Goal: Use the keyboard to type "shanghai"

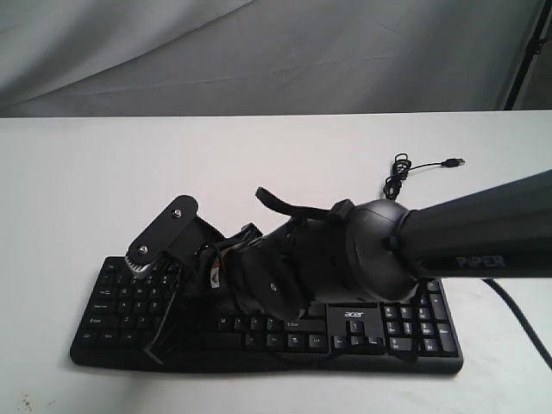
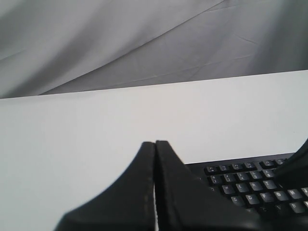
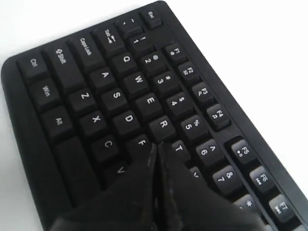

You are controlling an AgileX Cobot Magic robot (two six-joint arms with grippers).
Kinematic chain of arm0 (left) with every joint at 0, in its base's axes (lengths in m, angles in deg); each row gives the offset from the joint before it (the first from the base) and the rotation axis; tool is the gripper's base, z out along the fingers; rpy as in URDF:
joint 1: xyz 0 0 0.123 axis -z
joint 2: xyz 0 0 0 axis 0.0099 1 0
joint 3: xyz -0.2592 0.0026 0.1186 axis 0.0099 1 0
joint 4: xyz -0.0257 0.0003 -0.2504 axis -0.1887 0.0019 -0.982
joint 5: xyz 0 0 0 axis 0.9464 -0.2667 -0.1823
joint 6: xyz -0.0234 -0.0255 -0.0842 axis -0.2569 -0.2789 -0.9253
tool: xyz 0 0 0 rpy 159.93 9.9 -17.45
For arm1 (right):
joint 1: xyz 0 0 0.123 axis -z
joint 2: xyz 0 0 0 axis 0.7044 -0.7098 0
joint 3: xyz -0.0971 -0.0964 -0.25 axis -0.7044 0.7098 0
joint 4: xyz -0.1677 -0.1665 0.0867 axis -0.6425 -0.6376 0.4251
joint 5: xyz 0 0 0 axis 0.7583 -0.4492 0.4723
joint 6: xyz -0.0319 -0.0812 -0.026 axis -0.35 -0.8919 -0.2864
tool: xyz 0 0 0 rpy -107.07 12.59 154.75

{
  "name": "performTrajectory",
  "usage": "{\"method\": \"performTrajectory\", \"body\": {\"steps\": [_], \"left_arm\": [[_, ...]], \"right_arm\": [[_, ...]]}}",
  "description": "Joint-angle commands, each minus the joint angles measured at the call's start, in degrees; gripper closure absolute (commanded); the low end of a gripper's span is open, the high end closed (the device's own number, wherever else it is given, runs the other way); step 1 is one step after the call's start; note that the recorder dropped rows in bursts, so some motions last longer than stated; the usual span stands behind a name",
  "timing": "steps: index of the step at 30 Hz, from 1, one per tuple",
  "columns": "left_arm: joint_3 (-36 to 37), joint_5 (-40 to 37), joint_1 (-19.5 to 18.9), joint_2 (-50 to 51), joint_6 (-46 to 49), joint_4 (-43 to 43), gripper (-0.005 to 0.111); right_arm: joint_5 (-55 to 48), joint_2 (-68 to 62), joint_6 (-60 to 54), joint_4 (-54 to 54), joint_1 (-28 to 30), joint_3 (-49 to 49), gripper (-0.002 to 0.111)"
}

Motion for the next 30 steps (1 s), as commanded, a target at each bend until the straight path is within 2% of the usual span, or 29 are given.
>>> {"method": "performTrajectory", "body": {"steps": [1,18,30], "left_arm": [[0.2,0.3,0.2,-0.2,-0.2,0.0,0.107],[0.2,0.3,0.2,-0.2,-0.2,0.0,0.107],[0.2,0.3,0.2,-0.2,-0.2,0.0,0.107]], "right_arm": [[-0.6,0.8,0.0,-0.4,1.1,1.6,0.108],[3.0,-0.9,0.0,1.0,1.7,3.1,0.108],[1.7,0.5,-0.2,1.0,1.6,1.7,0.108]]}}
